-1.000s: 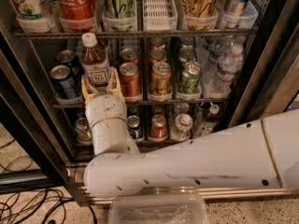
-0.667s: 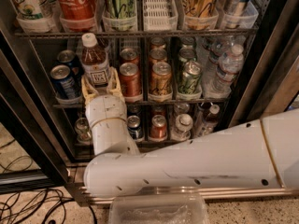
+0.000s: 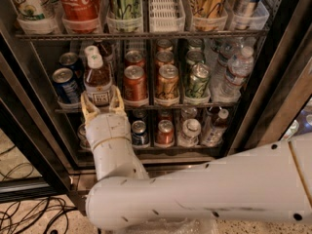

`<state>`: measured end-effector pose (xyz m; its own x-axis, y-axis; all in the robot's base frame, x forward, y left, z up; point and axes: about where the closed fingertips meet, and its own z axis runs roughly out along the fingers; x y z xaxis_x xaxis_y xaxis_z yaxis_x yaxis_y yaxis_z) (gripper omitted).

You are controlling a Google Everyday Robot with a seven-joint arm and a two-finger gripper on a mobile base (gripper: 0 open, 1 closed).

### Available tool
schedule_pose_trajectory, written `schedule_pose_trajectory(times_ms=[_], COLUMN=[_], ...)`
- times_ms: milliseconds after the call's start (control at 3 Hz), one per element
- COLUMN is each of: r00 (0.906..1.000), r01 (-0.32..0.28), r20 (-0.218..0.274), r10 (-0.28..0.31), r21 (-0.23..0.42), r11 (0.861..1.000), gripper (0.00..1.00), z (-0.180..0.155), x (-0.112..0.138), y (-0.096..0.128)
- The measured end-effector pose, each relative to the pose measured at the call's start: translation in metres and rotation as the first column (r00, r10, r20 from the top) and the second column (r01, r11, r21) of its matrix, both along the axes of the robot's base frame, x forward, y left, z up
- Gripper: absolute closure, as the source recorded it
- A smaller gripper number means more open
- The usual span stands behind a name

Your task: Pick blue plastic bottle from middle shelf of fridge

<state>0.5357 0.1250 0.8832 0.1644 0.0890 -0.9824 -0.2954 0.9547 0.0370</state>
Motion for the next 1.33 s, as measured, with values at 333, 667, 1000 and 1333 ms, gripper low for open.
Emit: schedule_pose_trajectory(times_ms=[333,667,1000,1333], r00=[0.9967,0.9874,0.9746,0.9771], r01=[-0.038,-0.077,-0.119,-0.11], r20=[-0.071,-0.134,-0.179,-0.172], r10=[0.041,0.085,0.134,0.125], r21=[0.039,0.063,0.094,0.093], r11=[0.999,0.995,0.988,0.99], gripper=[1.0,1.0,1.0,1.0], z=[-0.013,-0.018,-0.019,-0.018], x=[-0.029,-0.049,-0.06,-0.058], y=[0.002,-0.002,-0.011,-0.02])
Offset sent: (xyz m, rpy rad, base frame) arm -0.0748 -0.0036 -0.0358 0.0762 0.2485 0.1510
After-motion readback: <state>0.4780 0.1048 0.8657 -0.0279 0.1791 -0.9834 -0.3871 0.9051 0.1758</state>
